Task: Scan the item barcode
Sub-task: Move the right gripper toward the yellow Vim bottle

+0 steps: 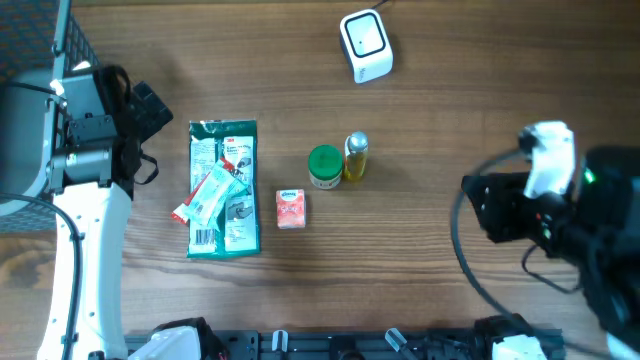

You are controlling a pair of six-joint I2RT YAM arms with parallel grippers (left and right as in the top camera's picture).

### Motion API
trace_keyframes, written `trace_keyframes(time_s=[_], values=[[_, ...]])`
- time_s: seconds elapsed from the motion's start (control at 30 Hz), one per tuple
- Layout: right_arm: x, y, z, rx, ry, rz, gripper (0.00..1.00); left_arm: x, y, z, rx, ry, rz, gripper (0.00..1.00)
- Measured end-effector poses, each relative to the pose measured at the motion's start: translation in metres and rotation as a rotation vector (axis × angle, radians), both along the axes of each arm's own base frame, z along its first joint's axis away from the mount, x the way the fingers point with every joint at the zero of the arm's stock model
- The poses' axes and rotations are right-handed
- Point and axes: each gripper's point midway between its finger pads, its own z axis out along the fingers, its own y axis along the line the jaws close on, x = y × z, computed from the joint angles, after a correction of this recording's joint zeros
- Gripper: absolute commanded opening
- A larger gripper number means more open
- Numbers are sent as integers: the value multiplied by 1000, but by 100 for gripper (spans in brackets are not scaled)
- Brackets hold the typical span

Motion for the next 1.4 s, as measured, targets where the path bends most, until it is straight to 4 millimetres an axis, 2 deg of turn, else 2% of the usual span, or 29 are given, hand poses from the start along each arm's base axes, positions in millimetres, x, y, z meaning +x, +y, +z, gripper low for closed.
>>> trace_keyframes(time_s=[0.07, 0.23, 0.37, 0.43, 0.53, 0.7, 0.8, 0.9, 1.07, 1.1, 1.13, 1.4], values=[[6, 5, -10, 16, 60, 14, 15, 0, 0, 0, 0, 0, 0, 100], [17, 13, -28, 35, 163, 24, 45, 0, 0, 0, 0, 0, 0, 100], [23, 24, -41, 36, 232, 52, 52, 0, 0, 0, 0, 0, 0, 100], [28, 34, -46, 40, 249, 71, 57, 0, 0, 0, 0, 0, 0, 100], [46, 57, -46, 46, 215, 95, 70, 0, 0, 0, 0, 0, 0, 100], [60, 89, -59, 14, 251, 96, 76, 0, 0, 0, 0, 0, 0, 100], [73, 99, -64, -23, 288, 76, 79, 0, 0, 0, 0, 0, 0, 100], [88, 97, -75, -77, 317, 29, 79, 0, 0, 0, 0, 0, 0, 100], [98, 93, -91, -132, 343, -10, 83, 0, 0, 0, 0, 0, 0, 100], [99, 93, -94, -140, 349, -13, 87, 0, 0, 0, 0, 0, 0, 100], [100, 93, -97, -146, 353, -13, 99, 0, 0, 0, 0, 0, 0, 100], [109, 102, -96, -135, 318, -3, 100, 0, 0, 0, 0, 0, 0, 100]])
